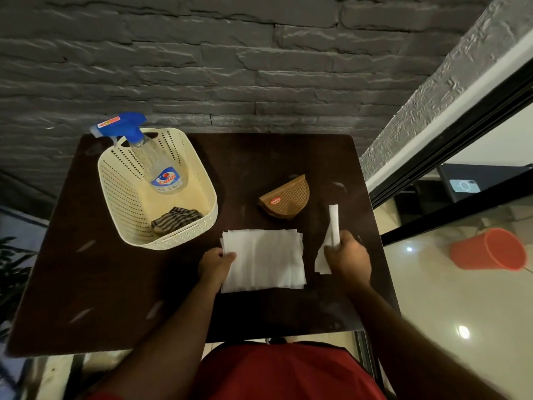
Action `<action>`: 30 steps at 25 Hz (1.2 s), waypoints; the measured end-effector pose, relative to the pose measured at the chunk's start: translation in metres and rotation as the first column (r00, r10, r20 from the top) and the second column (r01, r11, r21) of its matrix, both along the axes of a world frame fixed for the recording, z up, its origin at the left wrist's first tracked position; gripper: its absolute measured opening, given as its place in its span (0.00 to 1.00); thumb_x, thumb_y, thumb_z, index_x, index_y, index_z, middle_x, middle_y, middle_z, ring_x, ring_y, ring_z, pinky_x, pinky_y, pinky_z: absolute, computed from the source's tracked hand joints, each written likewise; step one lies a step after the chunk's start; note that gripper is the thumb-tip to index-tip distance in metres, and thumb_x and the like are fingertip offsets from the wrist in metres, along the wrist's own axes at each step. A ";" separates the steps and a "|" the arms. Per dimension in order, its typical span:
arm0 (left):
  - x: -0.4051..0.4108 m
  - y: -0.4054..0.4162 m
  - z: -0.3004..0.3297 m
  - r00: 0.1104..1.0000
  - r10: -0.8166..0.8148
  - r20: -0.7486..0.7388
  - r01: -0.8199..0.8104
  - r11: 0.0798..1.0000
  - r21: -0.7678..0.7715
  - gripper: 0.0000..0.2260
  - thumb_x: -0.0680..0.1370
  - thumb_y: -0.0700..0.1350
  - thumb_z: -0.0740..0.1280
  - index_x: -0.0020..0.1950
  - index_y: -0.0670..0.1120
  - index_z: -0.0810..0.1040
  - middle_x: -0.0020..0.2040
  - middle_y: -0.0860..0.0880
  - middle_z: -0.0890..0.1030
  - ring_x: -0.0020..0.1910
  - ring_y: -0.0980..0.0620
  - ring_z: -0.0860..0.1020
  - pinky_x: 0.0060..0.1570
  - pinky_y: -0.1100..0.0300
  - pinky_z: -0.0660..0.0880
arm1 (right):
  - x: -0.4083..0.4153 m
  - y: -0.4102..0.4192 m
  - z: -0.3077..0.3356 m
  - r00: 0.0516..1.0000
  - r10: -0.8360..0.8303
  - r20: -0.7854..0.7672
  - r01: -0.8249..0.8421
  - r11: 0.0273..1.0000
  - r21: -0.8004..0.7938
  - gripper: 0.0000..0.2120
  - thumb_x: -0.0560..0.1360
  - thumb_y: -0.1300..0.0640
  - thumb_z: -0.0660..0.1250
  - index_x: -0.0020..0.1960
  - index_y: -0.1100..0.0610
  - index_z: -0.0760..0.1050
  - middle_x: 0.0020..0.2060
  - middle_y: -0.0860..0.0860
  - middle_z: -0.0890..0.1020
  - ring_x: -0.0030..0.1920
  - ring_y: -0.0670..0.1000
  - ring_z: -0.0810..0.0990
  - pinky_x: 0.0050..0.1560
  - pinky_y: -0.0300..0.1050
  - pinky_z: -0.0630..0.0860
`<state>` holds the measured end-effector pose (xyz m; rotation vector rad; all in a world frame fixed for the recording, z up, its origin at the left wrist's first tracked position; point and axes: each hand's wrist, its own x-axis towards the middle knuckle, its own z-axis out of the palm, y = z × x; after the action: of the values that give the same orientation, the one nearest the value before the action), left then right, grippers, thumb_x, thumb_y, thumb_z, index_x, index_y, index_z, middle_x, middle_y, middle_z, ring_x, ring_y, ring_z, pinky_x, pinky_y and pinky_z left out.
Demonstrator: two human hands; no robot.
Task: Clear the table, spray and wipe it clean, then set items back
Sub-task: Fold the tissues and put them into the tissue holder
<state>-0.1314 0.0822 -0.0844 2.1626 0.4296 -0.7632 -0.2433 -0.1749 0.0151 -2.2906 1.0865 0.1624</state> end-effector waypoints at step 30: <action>-0.004 0.015 0.017 0.973 -0.225 -0.057 0.227 0.973 0.046 0.11 0.71 0.44 0.74 0.51 0.44 0.79 0.50 0.45 0.82 0.49 0.45 0.80 0.51 0.47 0.79 | 0.024 0.082 -0.072 0.747 0.618 -0.244 -0.584 0.786 0.204 0.34 0.71 0.38 0.70 0.71 0.51 0.67 0.62 0.54 0.78 0.58 0.54 0.78 0.56 0.49 0.76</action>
<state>-0.1358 0.0969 -0.0670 2.2706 0.2332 -0.9445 -0.2192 -0.0929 -0.0569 -2.4821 0.3951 0.8341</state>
